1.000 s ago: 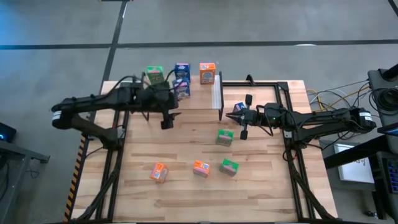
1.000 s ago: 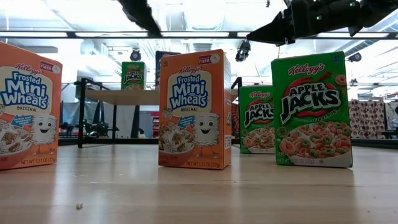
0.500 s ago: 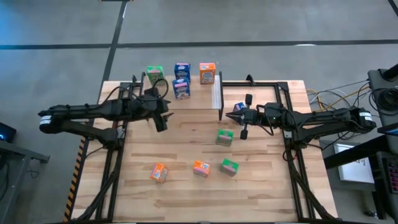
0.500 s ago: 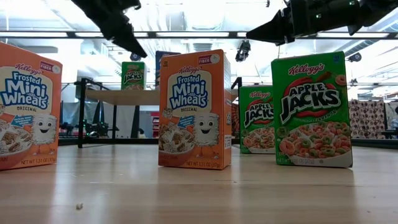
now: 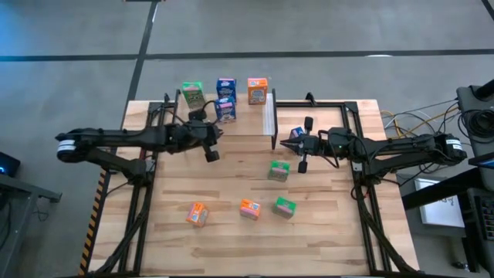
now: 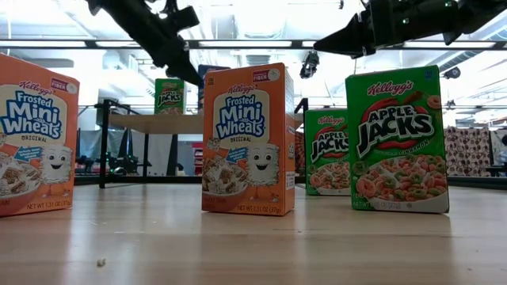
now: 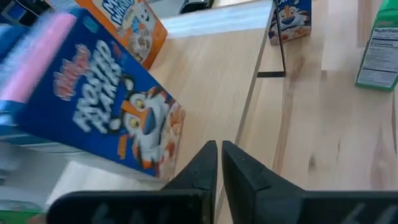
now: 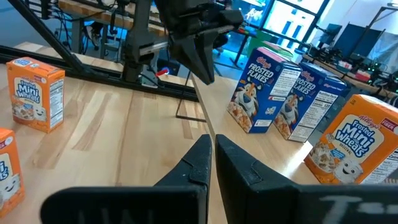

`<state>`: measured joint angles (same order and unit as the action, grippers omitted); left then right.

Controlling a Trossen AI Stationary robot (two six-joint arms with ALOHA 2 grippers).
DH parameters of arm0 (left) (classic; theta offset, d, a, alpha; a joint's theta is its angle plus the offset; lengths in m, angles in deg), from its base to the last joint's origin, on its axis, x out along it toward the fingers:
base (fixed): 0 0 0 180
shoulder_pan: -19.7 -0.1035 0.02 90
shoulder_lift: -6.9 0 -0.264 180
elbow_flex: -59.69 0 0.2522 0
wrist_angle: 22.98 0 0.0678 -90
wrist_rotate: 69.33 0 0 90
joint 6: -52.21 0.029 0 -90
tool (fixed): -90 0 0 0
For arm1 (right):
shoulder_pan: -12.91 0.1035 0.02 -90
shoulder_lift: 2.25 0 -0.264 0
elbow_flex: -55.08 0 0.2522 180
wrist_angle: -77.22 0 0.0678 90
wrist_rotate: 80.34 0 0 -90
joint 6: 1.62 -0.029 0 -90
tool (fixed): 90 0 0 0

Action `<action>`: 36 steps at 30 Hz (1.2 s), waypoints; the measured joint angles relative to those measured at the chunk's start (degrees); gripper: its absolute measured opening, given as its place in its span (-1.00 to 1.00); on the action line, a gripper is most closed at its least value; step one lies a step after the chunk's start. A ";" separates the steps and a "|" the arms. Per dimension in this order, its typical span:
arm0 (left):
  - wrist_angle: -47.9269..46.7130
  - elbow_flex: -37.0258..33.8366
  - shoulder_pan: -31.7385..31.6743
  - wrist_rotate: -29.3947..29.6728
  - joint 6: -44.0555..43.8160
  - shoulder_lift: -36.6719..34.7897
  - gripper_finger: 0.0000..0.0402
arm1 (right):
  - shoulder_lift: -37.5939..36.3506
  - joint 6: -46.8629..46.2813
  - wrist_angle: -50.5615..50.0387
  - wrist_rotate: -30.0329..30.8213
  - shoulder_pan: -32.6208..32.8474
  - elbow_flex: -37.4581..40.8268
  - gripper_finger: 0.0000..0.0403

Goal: Stack cereal on shelf
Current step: Put the bottom blue cereal box on the shelf aligned with the other blue cereal box

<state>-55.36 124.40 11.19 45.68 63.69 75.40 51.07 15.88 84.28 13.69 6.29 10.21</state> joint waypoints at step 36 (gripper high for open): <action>28.96 -15.09 0.49 3.02 1.41 -1.80 -0.99 | 0.11 -5.72 -5.91 0.00 -0.01 -0.02 -0.94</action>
<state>-26.40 109.31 11.68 48.70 65.10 73.60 51.18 10.16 78.38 13.69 6.29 10.18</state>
